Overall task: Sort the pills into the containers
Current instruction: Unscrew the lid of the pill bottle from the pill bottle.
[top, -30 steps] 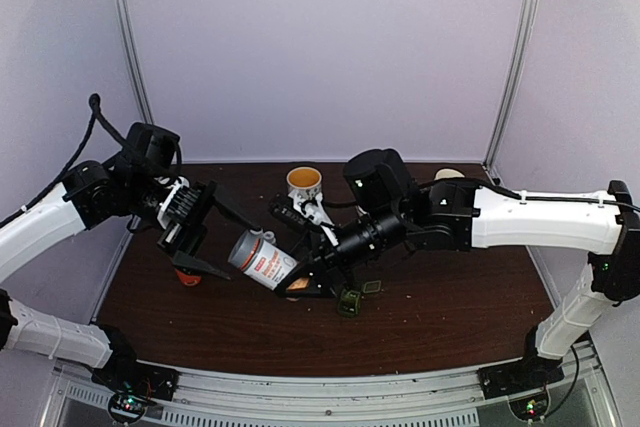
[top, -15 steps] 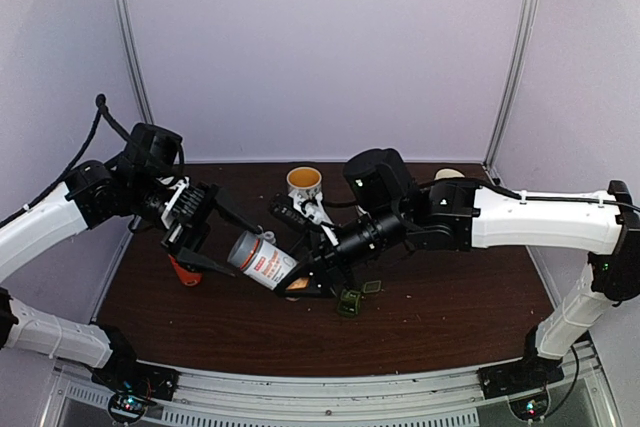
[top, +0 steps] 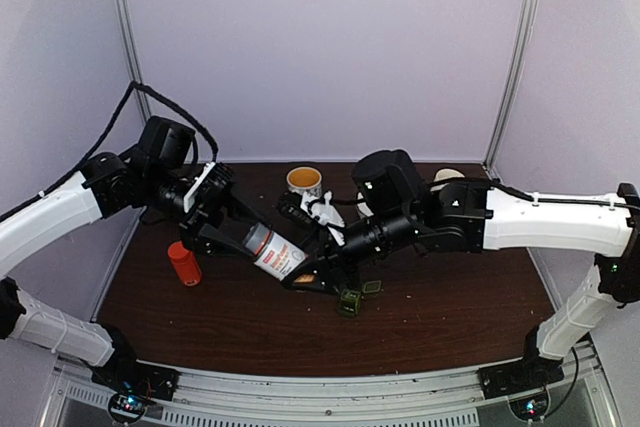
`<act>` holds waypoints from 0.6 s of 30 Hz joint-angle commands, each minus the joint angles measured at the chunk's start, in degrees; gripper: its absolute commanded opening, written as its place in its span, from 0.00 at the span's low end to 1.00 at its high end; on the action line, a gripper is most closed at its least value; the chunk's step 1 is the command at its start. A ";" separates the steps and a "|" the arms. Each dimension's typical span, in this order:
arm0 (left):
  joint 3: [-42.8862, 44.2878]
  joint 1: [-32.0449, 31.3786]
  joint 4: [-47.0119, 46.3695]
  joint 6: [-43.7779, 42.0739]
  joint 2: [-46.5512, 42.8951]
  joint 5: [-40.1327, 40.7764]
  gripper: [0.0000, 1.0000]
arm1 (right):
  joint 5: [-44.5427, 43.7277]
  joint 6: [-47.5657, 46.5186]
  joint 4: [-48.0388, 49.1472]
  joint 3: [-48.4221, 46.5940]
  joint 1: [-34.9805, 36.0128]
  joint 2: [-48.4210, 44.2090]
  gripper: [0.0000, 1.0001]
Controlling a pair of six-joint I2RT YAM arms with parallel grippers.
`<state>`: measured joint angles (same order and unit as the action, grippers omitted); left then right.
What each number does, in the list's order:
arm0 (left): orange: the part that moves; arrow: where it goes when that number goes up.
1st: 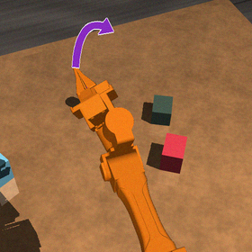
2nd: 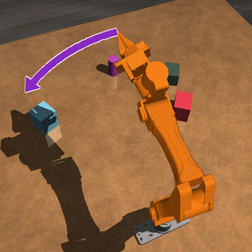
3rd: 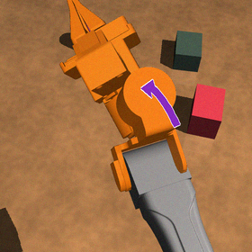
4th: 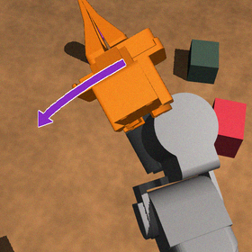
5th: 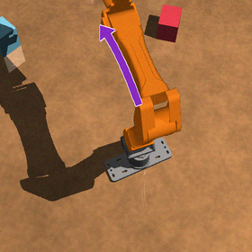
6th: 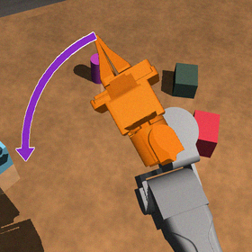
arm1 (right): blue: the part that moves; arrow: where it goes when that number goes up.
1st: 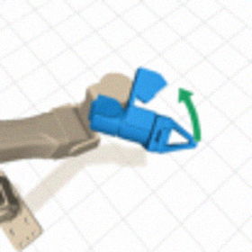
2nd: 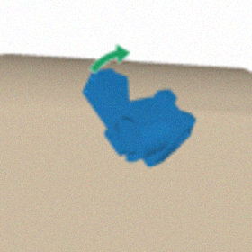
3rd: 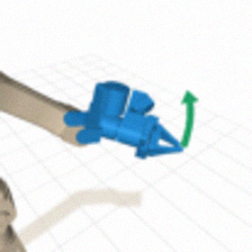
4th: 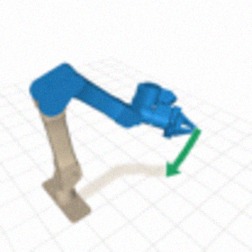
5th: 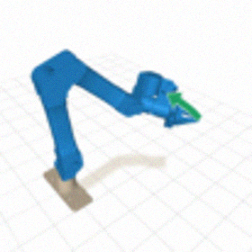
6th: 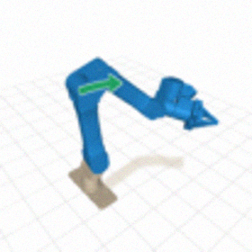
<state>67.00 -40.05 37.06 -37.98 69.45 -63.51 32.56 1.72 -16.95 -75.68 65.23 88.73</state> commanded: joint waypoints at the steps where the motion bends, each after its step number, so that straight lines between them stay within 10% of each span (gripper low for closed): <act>1: 2.19 -0.82 -10.18 26.81 2.76 2.26 0.28 | -21.75 -3.28 3.16 2.96 0.59 -3.58 0.06; 6: 8.34 -0.86 -10.32 49.79 10.63 1.61 0.08 | -44.79 -7.12 7.42 9.00 4.19 -6.91 0.04; 18: 3.58 -1.61 -25.99 83.63 13.19 6.88 0.21 | -68.75 -13.90 16.82 15.34 7.74 -8.13 0.01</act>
<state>72.27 -40.86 17.87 30.20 82.96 -54.15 -23.16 -10.46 -3.44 -60.38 73.89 80.86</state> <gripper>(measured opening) 0.532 0.521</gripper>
